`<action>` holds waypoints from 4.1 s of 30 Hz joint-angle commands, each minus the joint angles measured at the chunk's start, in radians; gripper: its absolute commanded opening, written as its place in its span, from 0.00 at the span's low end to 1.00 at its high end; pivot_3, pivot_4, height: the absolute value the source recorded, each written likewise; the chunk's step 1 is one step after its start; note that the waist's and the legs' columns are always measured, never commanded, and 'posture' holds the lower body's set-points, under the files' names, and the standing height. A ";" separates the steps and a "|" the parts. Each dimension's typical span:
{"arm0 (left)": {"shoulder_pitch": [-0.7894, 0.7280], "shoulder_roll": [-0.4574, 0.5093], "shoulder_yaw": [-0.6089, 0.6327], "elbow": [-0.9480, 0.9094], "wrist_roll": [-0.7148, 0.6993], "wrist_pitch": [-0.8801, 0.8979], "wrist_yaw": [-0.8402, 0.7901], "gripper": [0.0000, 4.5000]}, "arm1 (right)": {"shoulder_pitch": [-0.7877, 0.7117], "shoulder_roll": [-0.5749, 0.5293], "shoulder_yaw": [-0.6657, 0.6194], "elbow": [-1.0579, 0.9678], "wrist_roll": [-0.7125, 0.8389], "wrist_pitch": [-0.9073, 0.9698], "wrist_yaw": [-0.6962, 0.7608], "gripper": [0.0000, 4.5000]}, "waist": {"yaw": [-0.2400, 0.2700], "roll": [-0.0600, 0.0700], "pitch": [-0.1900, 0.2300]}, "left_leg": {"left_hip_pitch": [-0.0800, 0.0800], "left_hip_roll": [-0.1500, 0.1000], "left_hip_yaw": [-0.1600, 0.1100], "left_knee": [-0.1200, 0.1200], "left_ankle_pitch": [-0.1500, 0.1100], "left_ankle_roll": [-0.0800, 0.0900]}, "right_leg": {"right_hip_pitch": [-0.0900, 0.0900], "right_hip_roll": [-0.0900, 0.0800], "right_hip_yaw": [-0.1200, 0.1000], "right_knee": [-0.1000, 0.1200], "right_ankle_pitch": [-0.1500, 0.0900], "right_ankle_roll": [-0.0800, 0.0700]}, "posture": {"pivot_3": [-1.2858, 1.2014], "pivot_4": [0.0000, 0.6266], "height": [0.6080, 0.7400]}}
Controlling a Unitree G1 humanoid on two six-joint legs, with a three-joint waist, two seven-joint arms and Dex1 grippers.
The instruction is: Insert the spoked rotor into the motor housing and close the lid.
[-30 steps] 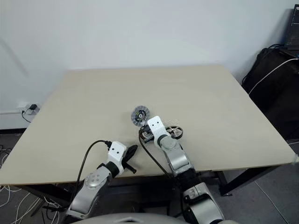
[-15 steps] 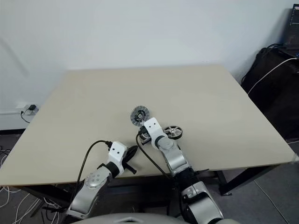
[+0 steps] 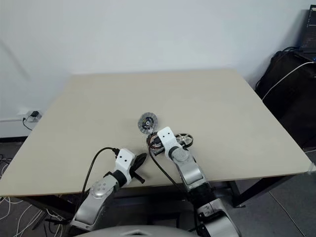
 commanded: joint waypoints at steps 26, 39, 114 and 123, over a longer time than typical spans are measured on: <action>-0.002 -0.003 0.008 -0.027 -0.009 0.011 0.005 0.01 | 0.085 -0.083 -0.357 -0.297 0.148 -0.012 -0.068 0.35 | 0.002 0.000 0.000 | -0.001 -0.001 -0.001 0.000 0.000 0.001 | -0.001 -0.001 0.001 0.000 0.000 0.000 | 0.52 0.00 1.00; -0.027 0.010 0.004 -0.011 -0.015 0.032 -0.028 0.01 | 0.166 0.172 -0.772 -0.507 0.780 0.411 -0.156 1.00 | 0.002 0.003 0.003 | 0.000 0.002 0.000 0.001 0.000 0.001 | 0.006 0.000 0.000 -0.001 -0.003 0.005 | 0.52 0.00 1.00; -0.001 0.017 0.021 -0.044 -0.021 0.038 -0.004 0.01 | 0.069 0.231 -0.561 -0.078 1.236 0.248 -0.216 0.08 | -0.004 0.009 0.007 | -0.002 0.002 0.001 -0.001 0.000 0.003 | 0.005 -0.001 0.000 -0.002 -0.003 0.004 | 0.52 0.00 1.00; 0.026 0.023 0.027 -0.070 -0.021 0.045 0.006 0.01 | 0.055 0.231 -0.504 0.001 1.195 0.253 -0.179 0.08 | -0.004 0.009 0.007 | -0.002 0.001 0.000 -0.002 -0.001 0.003 | 0.004 -0.001 0.001 -0.003 -0.002 0.003 | 0.52 0.00 1.00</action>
